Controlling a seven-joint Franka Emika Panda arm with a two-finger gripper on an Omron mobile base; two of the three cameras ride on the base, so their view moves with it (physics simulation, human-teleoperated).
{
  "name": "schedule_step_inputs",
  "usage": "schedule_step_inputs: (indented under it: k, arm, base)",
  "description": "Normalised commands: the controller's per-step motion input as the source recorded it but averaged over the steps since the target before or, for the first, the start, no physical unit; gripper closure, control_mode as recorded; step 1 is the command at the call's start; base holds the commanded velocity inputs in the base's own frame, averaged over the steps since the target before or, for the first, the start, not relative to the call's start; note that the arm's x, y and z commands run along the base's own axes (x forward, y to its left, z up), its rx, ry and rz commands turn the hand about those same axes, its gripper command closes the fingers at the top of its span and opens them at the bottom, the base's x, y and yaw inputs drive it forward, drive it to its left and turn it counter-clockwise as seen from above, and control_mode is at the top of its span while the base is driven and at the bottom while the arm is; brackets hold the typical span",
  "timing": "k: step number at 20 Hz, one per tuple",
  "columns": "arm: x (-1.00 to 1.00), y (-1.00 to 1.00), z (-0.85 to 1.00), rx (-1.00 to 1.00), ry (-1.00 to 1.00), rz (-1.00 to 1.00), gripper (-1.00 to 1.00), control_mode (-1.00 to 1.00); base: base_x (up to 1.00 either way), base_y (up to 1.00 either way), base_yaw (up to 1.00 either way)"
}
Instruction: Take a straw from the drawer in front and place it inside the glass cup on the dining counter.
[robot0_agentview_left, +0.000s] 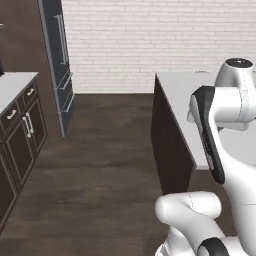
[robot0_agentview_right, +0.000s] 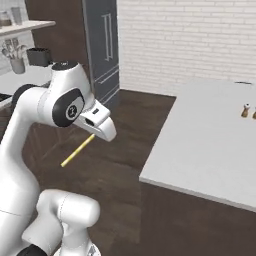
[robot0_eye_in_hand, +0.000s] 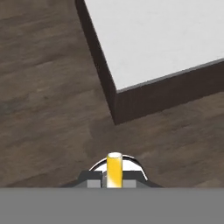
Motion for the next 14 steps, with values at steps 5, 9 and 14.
schedule_step_inputs:
  k: [5,9,14]
  arm:
    - [0.0,0.0,0.0,0.0,0.0,0.0,1.0,1.0]
    - [0.0,0.0,0.0,0.0,0.0,0.0,1.0,1.0]
    - [0.0,0.0,0.0,0.0,0.0,0.0,1.0,1.0]
  base:
    - [0.88,0.83,-0.4]
    - [0.6,1.0,-0.36]
    - [0.85,0.89,-0.32]
